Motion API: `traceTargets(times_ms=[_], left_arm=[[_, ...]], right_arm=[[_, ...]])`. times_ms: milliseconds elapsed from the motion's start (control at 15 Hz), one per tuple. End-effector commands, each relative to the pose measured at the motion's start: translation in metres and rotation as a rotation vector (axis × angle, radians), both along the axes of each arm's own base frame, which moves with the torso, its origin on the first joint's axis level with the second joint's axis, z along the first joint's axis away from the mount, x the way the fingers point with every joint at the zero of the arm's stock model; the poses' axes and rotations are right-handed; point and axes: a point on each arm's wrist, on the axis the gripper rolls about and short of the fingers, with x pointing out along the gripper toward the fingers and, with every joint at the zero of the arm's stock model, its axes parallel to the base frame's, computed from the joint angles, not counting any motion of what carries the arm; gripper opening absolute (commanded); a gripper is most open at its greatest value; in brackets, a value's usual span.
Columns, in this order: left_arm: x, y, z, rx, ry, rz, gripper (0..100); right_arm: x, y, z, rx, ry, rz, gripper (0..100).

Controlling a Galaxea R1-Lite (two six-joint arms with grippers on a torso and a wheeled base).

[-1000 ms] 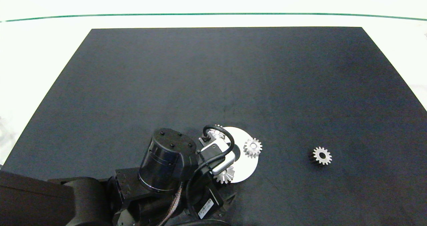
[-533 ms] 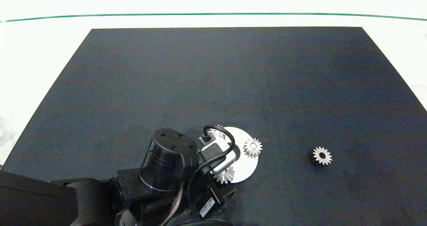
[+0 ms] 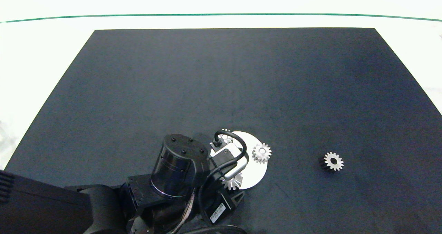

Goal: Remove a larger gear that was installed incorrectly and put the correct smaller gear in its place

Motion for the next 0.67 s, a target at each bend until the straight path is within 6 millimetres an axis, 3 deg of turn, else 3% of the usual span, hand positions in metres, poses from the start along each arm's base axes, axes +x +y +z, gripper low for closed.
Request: traceTargets(times_ms=[67, 667], left_arm=[[-0.0001, -0.0014, -0.0003, 0.001, -0.003, -0.003, 68], [-0.0016, -0.0016, -0.0023, 0.009, 0.000, -0.003, 50]], right_arm=[[0.0003, 0.0000, -0.0001, 0.000, 0.002, 0.000, 100], [0.0000, 0.0000, -0.0001, 0.000, 0.001, 0.000, 100]])
